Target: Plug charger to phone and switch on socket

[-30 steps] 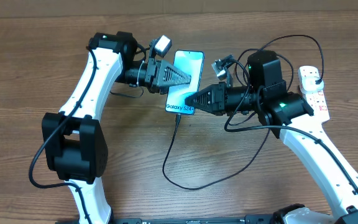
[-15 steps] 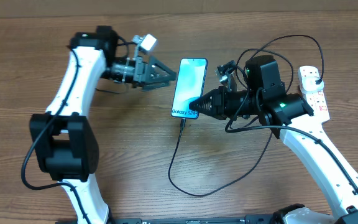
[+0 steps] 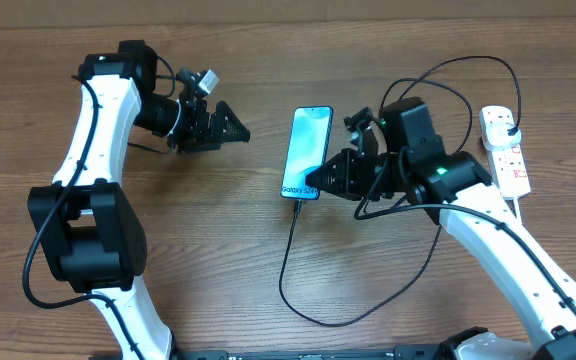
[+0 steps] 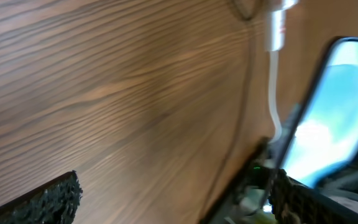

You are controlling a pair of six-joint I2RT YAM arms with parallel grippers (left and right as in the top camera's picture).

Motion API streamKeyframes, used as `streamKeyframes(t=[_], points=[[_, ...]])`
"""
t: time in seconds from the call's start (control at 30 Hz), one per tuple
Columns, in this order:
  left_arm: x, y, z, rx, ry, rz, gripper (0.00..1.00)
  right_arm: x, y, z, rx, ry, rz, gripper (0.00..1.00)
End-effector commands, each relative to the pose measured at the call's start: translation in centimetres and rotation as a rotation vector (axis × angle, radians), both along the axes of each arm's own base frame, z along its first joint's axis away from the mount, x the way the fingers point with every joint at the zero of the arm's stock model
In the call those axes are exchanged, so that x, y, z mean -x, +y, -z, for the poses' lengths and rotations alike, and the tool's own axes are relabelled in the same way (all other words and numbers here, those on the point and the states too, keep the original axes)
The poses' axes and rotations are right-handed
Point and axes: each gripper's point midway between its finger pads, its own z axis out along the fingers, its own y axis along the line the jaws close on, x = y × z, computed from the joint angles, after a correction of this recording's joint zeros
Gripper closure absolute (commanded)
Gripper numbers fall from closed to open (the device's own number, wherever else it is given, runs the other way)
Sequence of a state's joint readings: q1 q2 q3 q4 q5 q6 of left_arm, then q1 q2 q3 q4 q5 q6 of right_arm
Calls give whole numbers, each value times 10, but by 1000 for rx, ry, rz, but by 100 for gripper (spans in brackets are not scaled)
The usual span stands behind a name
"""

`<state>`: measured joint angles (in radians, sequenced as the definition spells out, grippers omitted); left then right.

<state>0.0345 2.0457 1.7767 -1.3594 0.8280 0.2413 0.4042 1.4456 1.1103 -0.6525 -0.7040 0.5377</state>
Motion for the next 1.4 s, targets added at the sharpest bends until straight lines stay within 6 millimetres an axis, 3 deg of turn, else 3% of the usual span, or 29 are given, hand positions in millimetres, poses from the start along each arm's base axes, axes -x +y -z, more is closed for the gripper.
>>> streamKeyframes(t=[0.0, 0.2, 0.83, 1.37], points=[[-2, 22, 10, -188, -33, 4, 0, 1, 8, 13, 42, -10, -27, 96], [-2, 35, 18, -280, -31, 7, 1, 2, 15, 40, 98, 38, -38, 96], [-2, 36, 19, -287, -31, 7, 0, 20, 7, 99, 198, 69, -48, 96], [-2, 36, 19, -287, -31, 7, 0, 23, 6, 115, 189, 55, -45, 96]])
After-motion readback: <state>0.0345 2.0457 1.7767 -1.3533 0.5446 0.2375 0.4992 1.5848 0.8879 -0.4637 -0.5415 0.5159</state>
